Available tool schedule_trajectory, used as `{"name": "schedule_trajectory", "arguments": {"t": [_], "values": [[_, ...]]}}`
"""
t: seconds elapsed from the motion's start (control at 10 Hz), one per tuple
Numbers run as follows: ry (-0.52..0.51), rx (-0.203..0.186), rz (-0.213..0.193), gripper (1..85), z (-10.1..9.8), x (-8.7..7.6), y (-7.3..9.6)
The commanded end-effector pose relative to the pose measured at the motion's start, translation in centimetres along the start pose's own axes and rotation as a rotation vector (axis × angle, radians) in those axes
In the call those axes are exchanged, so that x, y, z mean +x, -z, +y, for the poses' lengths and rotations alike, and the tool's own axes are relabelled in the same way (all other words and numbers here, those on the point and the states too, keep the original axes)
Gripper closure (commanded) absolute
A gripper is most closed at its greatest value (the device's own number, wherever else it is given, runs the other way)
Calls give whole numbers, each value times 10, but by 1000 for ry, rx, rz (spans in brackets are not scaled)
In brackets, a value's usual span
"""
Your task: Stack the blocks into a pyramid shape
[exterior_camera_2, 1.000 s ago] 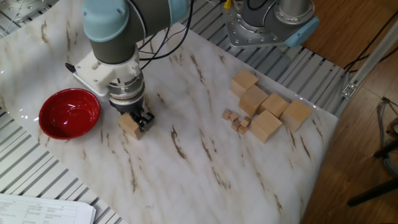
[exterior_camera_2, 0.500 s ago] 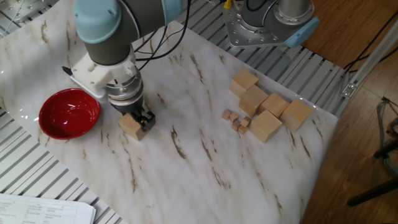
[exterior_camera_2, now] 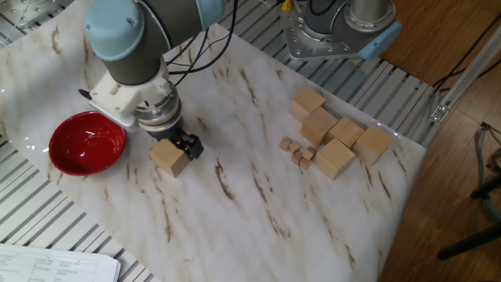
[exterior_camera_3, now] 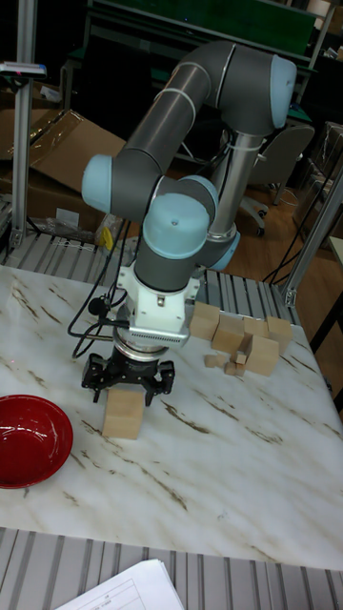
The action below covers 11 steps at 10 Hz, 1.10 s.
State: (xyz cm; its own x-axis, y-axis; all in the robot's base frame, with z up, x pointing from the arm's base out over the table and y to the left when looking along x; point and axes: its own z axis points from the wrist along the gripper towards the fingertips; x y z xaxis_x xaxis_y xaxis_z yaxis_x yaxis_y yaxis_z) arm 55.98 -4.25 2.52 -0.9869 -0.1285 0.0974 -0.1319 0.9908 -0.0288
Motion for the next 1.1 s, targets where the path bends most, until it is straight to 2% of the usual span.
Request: {"name": "schedule_trajectory", "arguments": {"t": [0.0, 0.1, 0.2, 0.4, 0.6, 0.7, 0.8, 0.9, 1.0], "values": [[74, 42, 27, 7, -8, 0, 20], [92, 57, 32, 7, -7, 0, 33], [83, 20, 42, 7, 9, 4, 46], [86, -19, 40, 7, 38, 11, 66], [135, -17, 20, 47, 69, 9, 85], [173, 5, 17, 100, 81, 12, 91], [256, 69, -34, 110, 81, 7, 90], [293, 83, -40, 153, 92, 16, 86], [337, 68, -56, 163, 108, 26, 84]]}}
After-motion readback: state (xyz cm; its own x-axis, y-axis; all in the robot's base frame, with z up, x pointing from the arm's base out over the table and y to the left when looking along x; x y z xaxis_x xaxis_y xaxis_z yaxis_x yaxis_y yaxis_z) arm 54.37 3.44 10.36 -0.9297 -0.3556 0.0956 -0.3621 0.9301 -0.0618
